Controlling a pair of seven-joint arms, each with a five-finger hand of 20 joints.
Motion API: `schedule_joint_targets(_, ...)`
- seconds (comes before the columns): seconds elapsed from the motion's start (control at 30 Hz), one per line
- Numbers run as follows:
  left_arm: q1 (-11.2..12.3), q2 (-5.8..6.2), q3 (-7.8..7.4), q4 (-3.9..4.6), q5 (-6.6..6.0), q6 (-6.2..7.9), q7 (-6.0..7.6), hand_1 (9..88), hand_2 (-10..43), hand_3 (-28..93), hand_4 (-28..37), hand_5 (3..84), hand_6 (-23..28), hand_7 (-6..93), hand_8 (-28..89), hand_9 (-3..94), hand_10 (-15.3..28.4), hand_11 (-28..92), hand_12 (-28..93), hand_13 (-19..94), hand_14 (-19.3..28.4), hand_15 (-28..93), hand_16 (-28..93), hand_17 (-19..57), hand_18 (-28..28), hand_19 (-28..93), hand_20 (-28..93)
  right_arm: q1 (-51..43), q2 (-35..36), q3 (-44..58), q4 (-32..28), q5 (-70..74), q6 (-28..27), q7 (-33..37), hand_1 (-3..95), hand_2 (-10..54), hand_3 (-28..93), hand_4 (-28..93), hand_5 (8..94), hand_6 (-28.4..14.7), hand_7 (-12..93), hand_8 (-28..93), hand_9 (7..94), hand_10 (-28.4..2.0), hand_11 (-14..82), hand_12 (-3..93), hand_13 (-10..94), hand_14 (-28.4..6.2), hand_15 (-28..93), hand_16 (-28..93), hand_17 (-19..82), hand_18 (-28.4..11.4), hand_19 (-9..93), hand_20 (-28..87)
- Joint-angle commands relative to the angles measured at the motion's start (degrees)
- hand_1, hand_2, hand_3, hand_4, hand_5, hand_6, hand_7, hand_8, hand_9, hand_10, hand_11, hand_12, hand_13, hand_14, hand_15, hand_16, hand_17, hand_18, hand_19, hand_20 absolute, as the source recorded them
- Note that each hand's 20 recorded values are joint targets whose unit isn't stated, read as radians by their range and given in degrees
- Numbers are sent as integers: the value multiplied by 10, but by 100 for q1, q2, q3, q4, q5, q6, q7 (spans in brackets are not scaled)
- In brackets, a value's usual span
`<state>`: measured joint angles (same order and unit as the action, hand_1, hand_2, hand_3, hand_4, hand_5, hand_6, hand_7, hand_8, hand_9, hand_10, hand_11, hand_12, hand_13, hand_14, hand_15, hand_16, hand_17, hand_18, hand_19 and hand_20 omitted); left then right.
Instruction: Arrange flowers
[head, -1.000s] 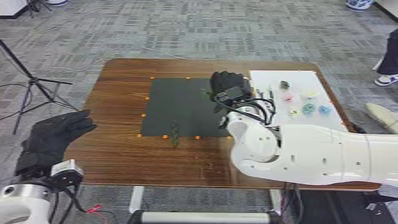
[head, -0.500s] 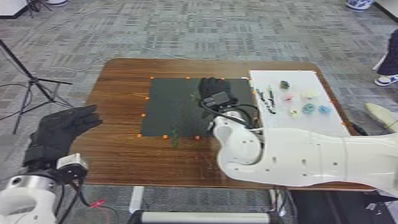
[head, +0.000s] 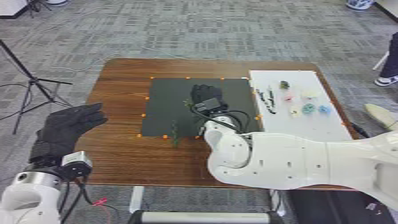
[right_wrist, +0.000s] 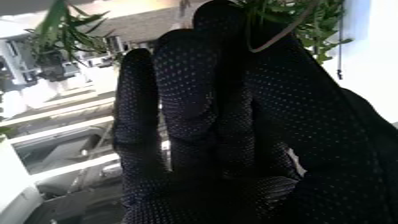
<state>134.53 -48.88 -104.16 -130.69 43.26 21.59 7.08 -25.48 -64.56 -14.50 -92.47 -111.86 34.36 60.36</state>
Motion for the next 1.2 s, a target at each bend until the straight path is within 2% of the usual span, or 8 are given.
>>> schedule_joint_targets(0.03,-16,-50,173,7,-96,122,156,223,-8,889,-238,559,129,151,-105,480,204,349,114,342,235,548,-87,-55,179,433,137,-37,-268,34,220,212,50,-165,584,-95,761,-283,734,12,487,-87,867,-63,209,385,764,-30,570,305,328,-218,932,-28)
schedule_joint_targets(0.23,-80,15,176,33,-107,115,195,225,-8,889,-237,560,130,152,-105,481,205,350,114,341,235,549,-87,-55,179,433,137,204,-316,-194,309,372,113,-159,581,-95,762,-283,733,12,488,-86,868,-63,209,384,763,-33,571,304,327,-217,932,-28)
schedule_joint_targets(0.33,-42,-17,143,26,-92,98,161,225,-8,890,-236,560,129,153,-105,482,205,349,114,341,235,549,-87,-55,179,433,137,172,-328,-141,331,499,91,-214,580,-95,763,-283,730,14,490,-84,868,-64,208,384,762,-33,571,303,325,-217,932,-30)
schedule_joint_targets(0.47,-104,-124,111,47,47,-93,-81,225,-8,890,-237,560,129,152,-105,481,204,349,114,341,235,549,-87,-55,179,433,137,-2,-319,-50,354,424,48,-194,578,-95,762,-283,725,14,491,-86,865,-67,206,382,753,-33,571,302,320,-215,931,-34)
schedule_joint_targets(0.6,-164,-145,128,64,86,-171,-147,226,-8,889,-237,560,130,152,-105,481,205,349,114,341,236,549,-87,-55,179,433,137,-120,-325,23,360,433,34,-187,577,-95,761,-283,724,13,488,-89,862,-68,200,377,748,-33,568,300,314,-215,930,-38)
schedule_joint_targets(0.8,-192,-120,124,73,62,-159,-113,226,-8,891,-236,560,129,152,-105,481,204,349,114,340,236,550,-88,-55,179,433,137,-151,-384,47,363,464,32,-221,570,-95,761,-283,722,11,473,-94,862,-70,192,370,746,-37,567,294,311,-214,930,-45)
schedule_joint_targets(1.0,-282,-125,187,90,80,-162,-149,226,-9,893,-235,560,130,153,-105,481,204,350,114,341,235,550,-88,-55,178,433,137,-271,-445,125,393,548,-80,-331,561,-95,758,-283,723,8,460,-96,861,-73,184,367,742,-43,570,288,308,-216,932,-49)
schedule_joint_targets(1.2,-321,-115,213,100,82,-162,-119,226,-9,894,-235,560,130,153,-106,481,205,350,113,341,235,550,-88,-55,178,433,137,-297,-485,117,421,546,-79,-305,559,-95,753,-283,721,4,433,-96,857,-76,172,361,736,-46,568,283,301,-219,931,-54)
